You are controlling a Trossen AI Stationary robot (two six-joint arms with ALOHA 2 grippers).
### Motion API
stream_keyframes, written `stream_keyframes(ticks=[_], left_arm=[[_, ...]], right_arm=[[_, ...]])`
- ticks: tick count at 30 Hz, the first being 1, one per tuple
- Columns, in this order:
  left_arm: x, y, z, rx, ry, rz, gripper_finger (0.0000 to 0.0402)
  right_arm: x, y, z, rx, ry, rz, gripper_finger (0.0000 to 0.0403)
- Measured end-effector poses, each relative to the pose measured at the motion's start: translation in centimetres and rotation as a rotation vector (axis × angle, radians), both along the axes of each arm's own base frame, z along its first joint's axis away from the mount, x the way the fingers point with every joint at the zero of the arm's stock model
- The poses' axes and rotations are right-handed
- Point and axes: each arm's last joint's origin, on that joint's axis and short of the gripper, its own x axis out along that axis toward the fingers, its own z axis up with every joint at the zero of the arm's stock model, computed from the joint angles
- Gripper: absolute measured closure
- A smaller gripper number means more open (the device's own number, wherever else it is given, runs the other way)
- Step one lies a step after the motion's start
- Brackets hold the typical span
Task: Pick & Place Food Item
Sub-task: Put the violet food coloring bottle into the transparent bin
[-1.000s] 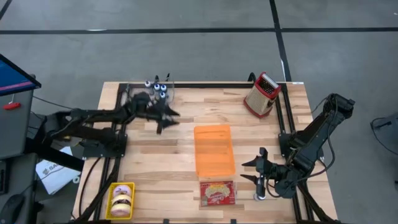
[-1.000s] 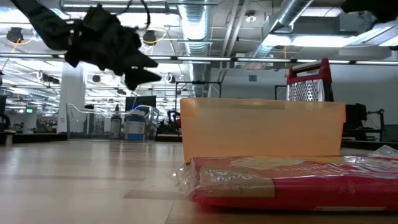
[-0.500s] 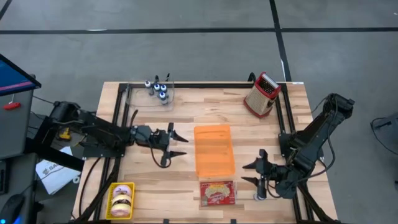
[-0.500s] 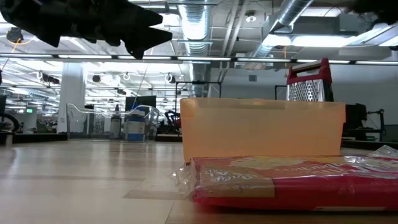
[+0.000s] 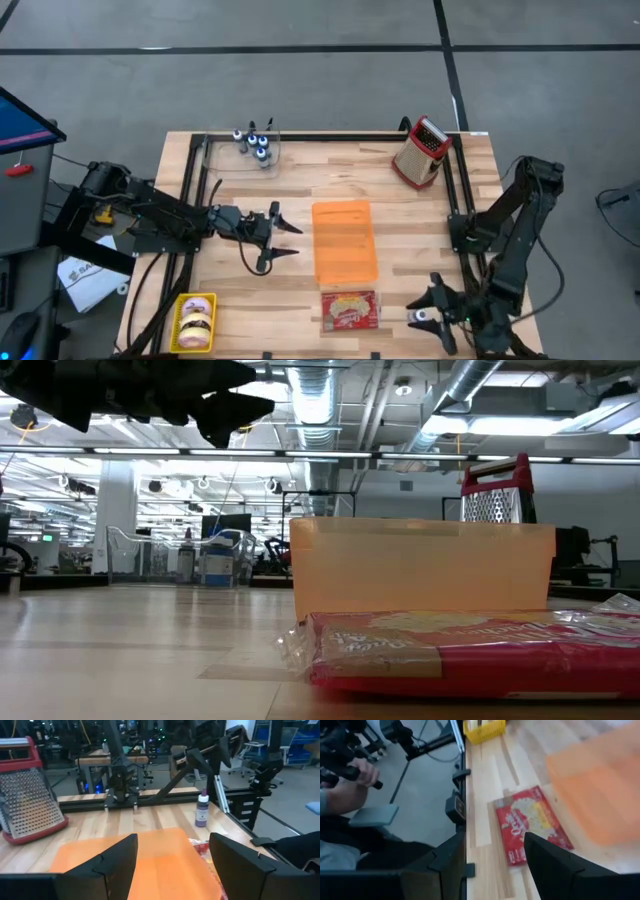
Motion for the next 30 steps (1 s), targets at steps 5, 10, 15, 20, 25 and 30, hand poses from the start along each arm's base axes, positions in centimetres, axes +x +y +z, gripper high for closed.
stream_keyframes(ticks=[5, 10, 15, 20, 25, 30], left_arm=[[-0.2, -0.7, 0.1, -0.004, -0.014, -0.027, 0.0160], [-0.3, -1.4, 0.4, -0.010, -0.036, -0.056, 0.0160], [-0.6, -2.1, 0.4, -0.010, -0.039, -0.049, 0.0160], [-0.7, -2.8, 0.6, -0.019, -0.068, -0.073, 0.0160], [-0.9, -3.4, 0.7, -0.024, -0.078, -0.100, 0.0160], [-1.2, -4.1, 0.7, -0.025, -0.077, -0.130, 0.0160]], right_arm=[[-1.8, 1.3, -0.9, -0.107, -0.103, -0.022, 0.0203], [-3.0, 2.6, -3.0, -0.198, -0.160, -0.038, 0.0179], [-3.3, 3.5, -5.2, -0.247, -0.159, -0.046, 0.0155], [-3.3, 3.4, -7.1, -0.281, -0.134, -0.074, 0.0151], [-3.9, 3.0, -7.7, -0.268, -0.120, -0.105, 0.0150], [-4.1, 3.0, -7.7, -0.256, -0.128, -0.109, 0.0150]])
